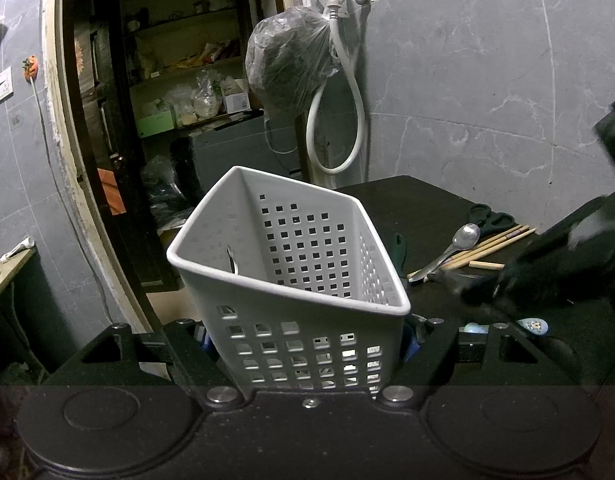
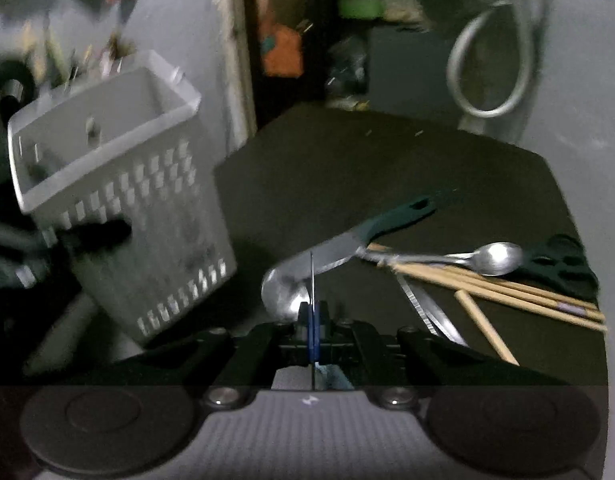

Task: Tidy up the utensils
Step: 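Lower the silver spoon into the caddy and open the right gripper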

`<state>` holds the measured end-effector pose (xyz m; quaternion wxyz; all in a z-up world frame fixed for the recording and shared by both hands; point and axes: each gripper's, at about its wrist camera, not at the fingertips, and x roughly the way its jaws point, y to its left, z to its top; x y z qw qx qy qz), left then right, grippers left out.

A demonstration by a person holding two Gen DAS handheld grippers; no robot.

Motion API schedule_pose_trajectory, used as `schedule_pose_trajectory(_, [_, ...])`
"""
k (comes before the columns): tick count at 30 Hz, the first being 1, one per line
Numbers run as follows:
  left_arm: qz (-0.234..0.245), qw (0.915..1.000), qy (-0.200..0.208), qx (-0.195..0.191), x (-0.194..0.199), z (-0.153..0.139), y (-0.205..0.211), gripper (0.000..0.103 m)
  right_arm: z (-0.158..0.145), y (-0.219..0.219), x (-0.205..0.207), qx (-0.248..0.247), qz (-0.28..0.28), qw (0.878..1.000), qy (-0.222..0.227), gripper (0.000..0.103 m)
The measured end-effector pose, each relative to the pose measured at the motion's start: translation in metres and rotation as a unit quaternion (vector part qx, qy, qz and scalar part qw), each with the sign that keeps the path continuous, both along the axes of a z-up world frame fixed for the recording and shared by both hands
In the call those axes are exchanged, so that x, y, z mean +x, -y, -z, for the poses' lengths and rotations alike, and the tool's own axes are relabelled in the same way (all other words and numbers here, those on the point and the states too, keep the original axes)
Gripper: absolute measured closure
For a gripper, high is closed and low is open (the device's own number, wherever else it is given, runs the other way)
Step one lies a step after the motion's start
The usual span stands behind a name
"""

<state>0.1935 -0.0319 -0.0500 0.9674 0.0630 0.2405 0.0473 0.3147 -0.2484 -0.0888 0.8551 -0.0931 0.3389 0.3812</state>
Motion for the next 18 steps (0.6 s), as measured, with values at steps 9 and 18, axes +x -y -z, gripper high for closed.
schedule_pose_trajectory(9, [0.012,0.9999,0.002,-0.002,-0.003,0.000,-0.004,0.024,-0.046,0.066,-0.015,0.210,0.087,0.974,0.010,0.102])
schedule_pose_trajectory(18, [0.028,0.9996,0.002,-0.004,-0.008,-0.001,-0.005,0.024,-0.105,0.079,-0.021,0.297,0.102,0.945,0.086,0.102])
